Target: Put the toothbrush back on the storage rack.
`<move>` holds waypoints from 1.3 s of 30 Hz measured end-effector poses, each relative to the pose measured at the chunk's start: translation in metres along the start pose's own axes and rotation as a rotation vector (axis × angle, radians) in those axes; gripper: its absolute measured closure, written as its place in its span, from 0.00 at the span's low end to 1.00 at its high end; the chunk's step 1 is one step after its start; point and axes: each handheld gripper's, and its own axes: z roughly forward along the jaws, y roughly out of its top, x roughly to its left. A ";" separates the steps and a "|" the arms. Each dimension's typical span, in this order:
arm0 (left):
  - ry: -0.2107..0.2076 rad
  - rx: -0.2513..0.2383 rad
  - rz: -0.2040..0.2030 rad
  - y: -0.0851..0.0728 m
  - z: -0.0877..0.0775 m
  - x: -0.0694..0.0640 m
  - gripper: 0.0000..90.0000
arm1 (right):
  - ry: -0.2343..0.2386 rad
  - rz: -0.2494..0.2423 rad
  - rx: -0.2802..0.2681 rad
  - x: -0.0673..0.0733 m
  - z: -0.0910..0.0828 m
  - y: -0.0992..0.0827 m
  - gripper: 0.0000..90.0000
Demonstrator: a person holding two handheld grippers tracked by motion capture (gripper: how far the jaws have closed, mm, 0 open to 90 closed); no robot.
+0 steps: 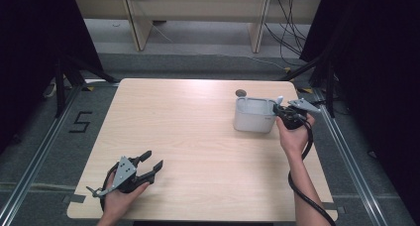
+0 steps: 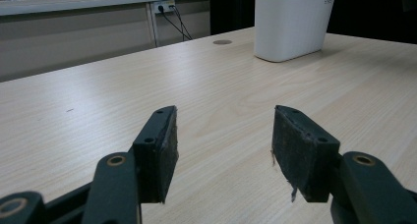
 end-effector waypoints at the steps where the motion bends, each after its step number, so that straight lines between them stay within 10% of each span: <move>1: 0.000 0.000 0.000 0.000 0.000 0.000 0.47 | -0.005 -0.006 -0.003 -0.001 0.000 0.000 0.95; 39: 0.002 0.006 0.000 0.000 0.000 0.000 0.47 | 0.021 0.045 -0.056 0.003 -0.038 -0.010 0.60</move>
